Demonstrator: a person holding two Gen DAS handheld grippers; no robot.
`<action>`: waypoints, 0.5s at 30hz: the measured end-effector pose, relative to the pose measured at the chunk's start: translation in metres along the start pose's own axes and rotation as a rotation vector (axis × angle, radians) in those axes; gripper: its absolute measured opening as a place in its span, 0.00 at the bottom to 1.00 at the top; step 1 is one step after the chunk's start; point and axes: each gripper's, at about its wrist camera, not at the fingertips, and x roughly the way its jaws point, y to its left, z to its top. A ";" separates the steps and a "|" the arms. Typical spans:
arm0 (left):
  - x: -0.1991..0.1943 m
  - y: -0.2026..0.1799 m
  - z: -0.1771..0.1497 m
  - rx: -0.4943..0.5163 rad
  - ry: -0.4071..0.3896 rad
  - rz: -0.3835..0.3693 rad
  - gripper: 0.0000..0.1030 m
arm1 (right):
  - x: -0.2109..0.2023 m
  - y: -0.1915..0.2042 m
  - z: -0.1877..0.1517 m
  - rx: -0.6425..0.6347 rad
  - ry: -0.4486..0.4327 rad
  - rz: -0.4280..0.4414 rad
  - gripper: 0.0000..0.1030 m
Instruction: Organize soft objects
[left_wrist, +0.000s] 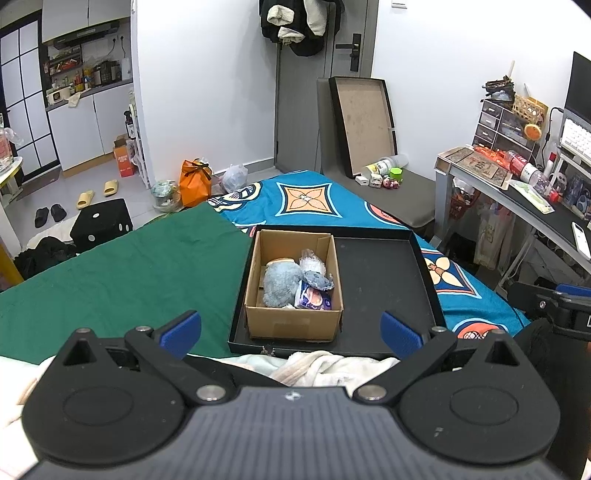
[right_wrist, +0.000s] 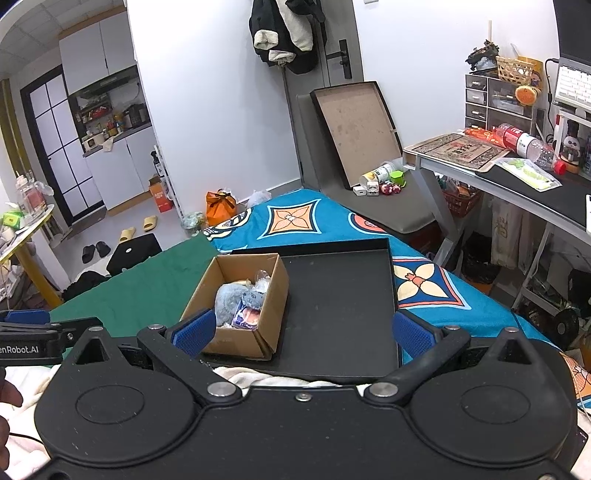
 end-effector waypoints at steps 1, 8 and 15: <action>0.000 0.000 0.000 -0.001 0.001 -0.001 1.00 | 0.000 0.000 0.000 -0.001 0.001 0.000 1.00; 0.001 0.002 0.000 -0.004 0.004 0.000 1.00 | 0.001 0.001 0.000 -0.004 0.003 0.001 1.00; 0.002 0.002 0.000 0.000 0.010 0.003 1.00 | 0.004 0.000 -0.002 -0.004 0.012 0.003 1.00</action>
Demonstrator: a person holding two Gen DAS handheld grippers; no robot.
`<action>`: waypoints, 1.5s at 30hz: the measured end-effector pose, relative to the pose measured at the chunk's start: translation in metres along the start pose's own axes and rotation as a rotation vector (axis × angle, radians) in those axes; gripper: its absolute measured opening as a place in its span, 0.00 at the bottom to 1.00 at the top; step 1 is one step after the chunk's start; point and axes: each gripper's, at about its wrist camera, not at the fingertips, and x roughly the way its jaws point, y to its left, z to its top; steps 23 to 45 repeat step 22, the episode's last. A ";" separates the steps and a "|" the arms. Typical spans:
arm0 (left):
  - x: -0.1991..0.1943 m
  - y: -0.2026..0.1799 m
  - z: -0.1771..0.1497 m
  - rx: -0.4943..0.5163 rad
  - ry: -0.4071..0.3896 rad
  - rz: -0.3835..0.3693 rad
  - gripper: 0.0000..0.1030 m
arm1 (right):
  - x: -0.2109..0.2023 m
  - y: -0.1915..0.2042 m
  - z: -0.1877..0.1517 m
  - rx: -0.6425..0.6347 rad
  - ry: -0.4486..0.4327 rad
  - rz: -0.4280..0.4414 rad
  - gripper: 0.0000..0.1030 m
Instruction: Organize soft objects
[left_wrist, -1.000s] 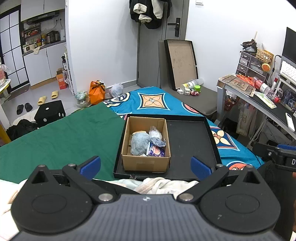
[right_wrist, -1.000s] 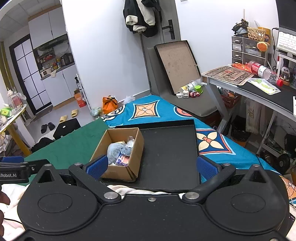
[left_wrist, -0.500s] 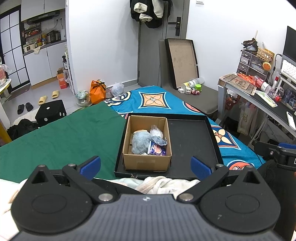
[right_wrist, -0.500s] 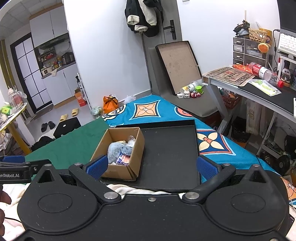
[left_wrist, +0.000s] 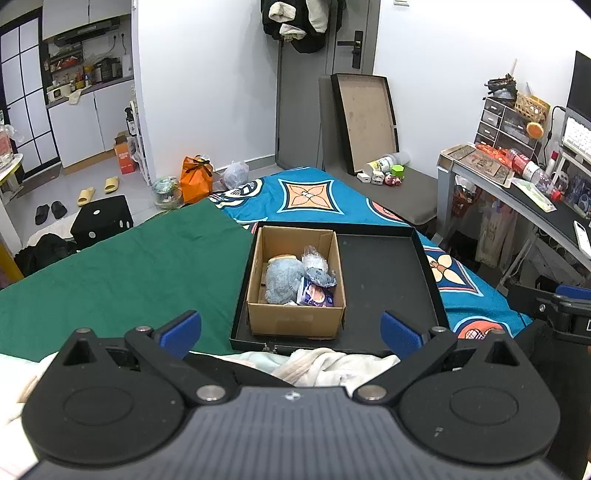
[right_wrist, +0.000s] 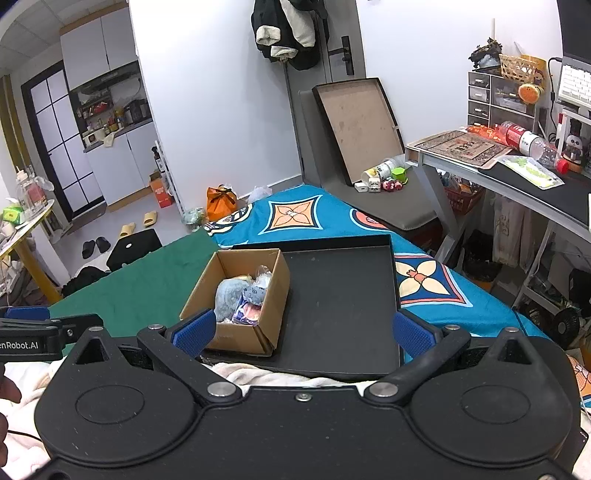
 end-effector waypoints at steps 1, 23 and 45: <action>0.001 0.000 0.000 0.001 0.001 0.001 1.00 | 0.001 -0.001 0.000 0.003 0.002 0.001 1.00; 0.032 -0.007 -0.004 0.017 -0.006 0.018 0.99 | 0.037 -0.012 -0.006 0.036 0.047 -0.010 1.00; 0.032 -0.007 -0.004 0.017 -0.006 0.018 0.99 | 0.037 -0.012 -0.006 0.036 0.047 -0.010 1.00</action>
